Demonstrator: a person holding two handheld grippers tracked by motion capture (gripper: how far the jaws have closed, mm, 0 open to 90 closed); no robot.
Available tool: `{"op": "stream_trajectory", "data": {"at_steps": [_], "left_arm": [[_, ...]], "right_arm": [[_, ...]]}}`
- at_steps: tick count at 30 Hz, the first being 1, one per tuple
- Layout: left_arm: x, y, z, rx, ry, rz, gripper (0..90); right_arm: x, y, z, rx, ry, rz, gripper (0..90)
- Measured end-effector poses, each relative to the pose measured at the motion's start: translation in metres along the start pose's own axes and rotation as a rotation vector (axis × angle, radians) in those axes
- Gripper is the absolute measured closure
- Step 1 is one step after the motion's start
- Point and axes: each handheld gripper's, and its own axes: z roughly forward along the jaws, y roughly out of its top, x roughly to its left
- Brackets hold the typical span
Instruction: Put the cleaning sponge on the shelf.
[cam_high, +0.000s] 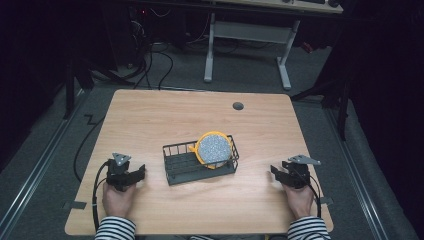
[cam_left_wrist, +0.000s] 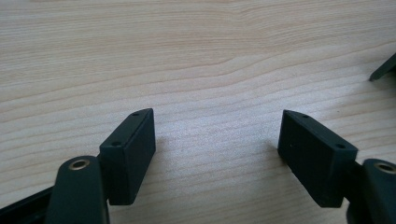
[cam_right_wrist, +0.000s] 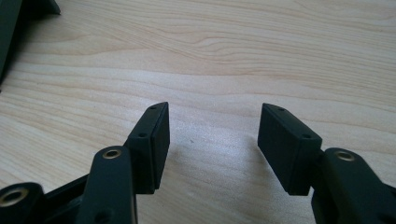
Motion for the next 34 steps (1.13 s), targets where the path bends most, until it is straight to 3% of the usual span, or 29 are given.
{"op": "stream_trajectory", "data": {"at_steps": [7,12,34], "left_arm": [[-0.0001,0.0,0.0,0.0,0.0,0.001,28.1],[-0.0003,0.0,0.0,0.0,0.002,0.003,28.3],[-0.0005,-0.0005,-0.0004,-0.007,-0.002,0.009,32.3]], "right_arm": [[0.001,-0.0027,0.0019,0.017,-0.011,0.005,39.3],[0.0055,-0.0037,0.0019,0.028,-0.028,-0.035,35.1],[0.0083,-0.0045,0.0012,0.03,-0.041,-0.029,34.6]]}}
